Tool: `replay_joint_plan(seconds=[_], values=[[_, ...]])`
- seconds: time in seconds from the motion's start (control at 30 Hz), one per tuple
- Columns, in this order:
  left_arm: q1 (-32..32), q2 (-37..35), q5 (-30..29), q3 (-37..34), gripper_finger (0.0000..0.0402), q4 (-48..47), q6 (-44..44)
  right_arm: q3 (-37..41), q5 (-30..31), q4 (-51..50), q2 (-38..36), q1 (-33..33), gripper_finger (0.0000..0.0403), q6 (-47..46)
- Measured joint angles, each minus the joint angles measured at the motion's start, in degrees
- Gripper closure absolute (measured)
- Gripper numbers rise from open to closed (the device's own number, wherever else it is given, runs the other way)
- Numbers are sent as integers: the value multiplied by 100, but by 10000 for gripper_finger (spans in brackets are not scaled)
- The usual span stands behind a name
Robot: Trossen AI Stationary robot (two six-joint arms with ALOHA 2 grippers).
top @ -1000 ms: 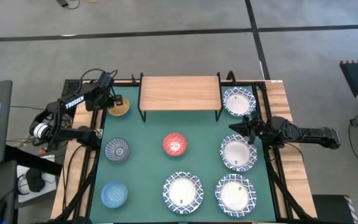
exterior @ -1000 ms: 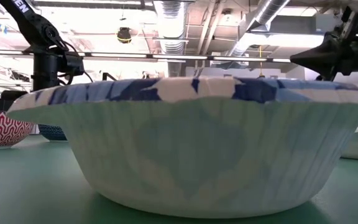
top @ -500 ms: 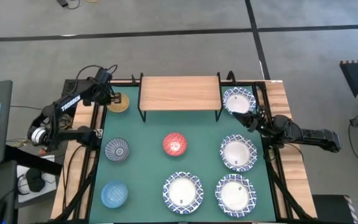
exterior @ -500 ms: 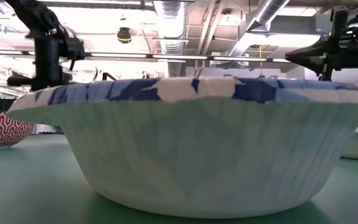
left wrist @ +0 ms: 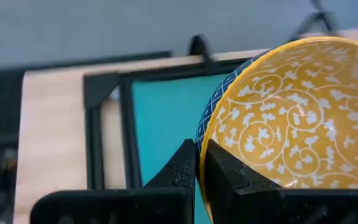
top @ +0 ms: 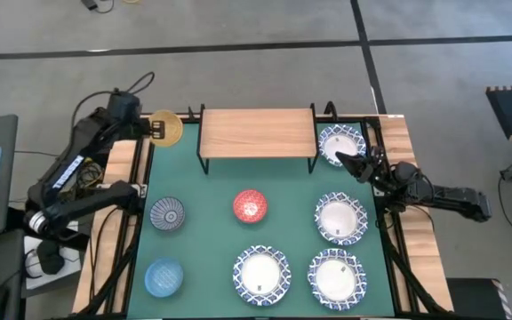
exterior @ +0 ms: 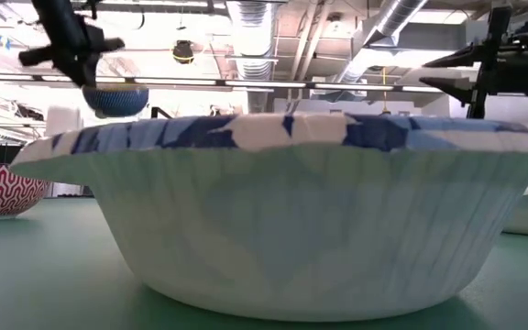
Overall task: Place and stack bowls onto a shelf
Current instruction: Put the yellow bowl on the shelf
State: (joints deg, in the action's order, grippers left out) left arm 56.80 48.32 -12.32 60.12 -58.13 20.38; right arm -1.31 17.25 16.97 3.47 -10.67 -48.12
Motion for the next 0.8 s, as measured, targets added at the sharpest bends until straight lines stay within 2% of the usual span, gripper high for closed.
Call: replay_joint_plan(seconds=[0.17, 0.37, 0.57, 0.8], values=[[-793, -73, -142, 557, 401, 249, -485, -529, 88, 9, 762, 7, 269, 527], [-1758, 238, -512, 739, 401, 1244, -638, -1773, 280, 25, 2399, -184, 269, 1624], [-2524, 1080, -1123, 757, 401, 2156, -749, -3551, 311, -23, 4447, -340, 269, 2924], [-3224, 2214, -2229, 1487, 401, 2464, -1403, -5917, 550, -756, 6595, -340, 268, 4393]])
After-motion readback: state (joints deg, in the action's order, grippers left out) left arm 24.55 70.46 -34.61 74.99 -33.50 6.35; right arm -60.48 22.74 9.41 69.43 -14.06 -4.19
